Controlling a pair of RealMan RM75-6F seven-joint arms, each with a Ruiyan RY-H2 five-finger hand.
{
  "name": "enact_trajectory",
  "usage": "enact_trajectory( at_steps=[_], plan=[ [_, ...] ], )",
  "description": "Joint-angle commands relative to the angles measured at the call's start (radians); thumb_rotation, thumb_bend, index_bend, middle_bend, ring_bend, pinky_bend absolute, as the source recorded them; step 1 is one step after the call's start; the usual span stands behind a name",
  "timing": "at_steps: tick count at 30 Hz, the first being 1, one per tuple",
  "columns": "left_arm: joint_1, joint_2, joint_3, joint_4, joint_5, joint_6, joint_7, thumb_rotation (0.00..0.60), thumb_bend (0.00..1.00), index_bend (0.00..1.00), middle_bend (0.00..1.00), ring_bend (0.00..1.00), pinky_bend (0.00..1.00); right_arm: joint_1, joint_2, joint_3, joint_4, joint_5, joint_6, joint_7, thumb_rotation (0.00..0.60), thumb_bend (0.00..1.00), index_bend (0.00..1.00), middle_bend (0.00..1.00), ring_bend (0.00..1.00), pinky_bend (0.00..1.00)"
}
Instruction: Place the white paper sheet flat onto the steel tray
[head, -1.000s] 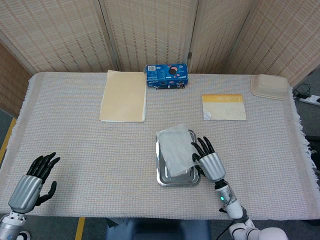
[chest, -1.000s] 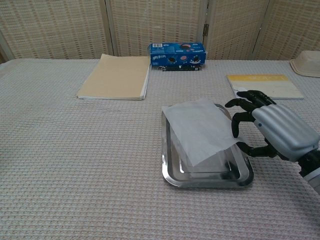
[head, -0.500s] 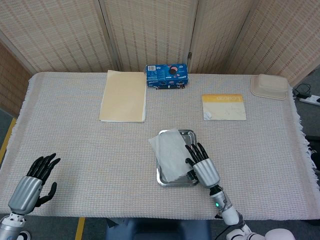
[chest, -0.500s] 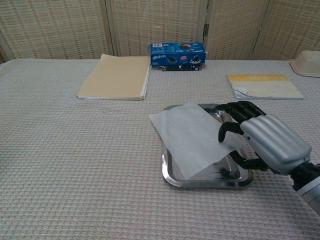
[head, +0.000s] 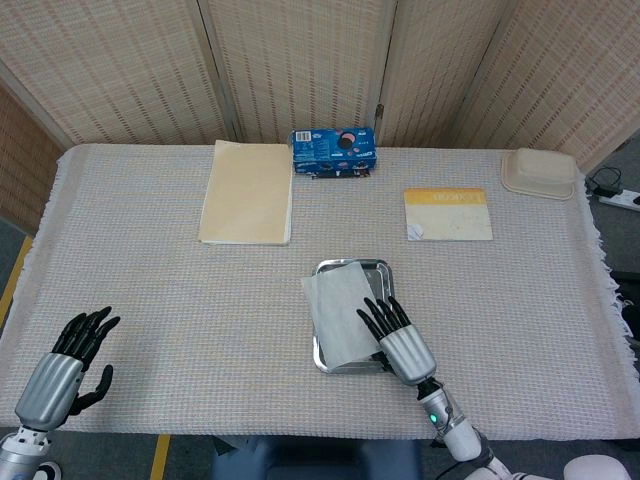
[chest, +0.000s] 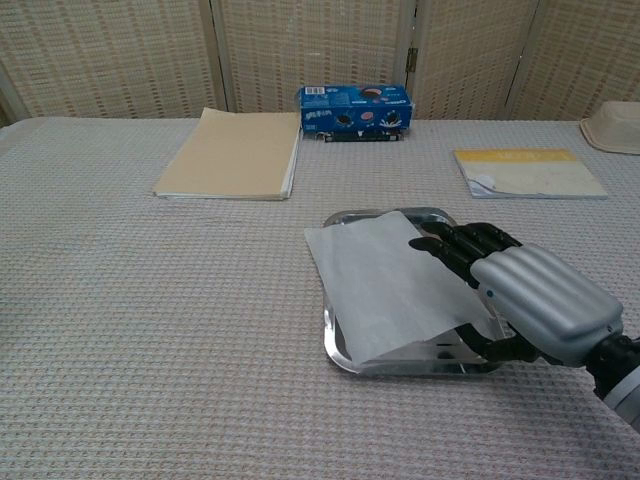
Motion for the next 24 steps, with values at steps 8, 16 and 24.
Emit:
enact_trajectory(
  at_steps=[8,16,24],
  plan=[
    [0.001,-0.002,-0.004,0.007,0.003,0.01,0.002,0.6,0.65,0.0,0.0,0.0,0.0,0.067,0.173,0.064,-0.34,0.211,-0.271,-0.173,0.6,0.55,0.0,0.0,0.0,0.0],
    [-0.004,-0.009,-0.003,0.034,0.041,0.034,-0.009,0.6,0.65,0.0,0.0,0.0,0.0,0.14,0.286,0.136,-0.503,0.413,-0.414,-0.26,0.6,0.46,0.0,0.0,0.0,0.0],
    [-0.004,-0.024,-0.004,0.055,0.045,0.039,0.008,0.6,0.6,0.0,0.0,0.0,0.0,0.242,0.366,0.172,-0.581,0.64,-0.545,-0.296,0.6,0.31,0.0,0.0,0.0,0.0]
  ],
)
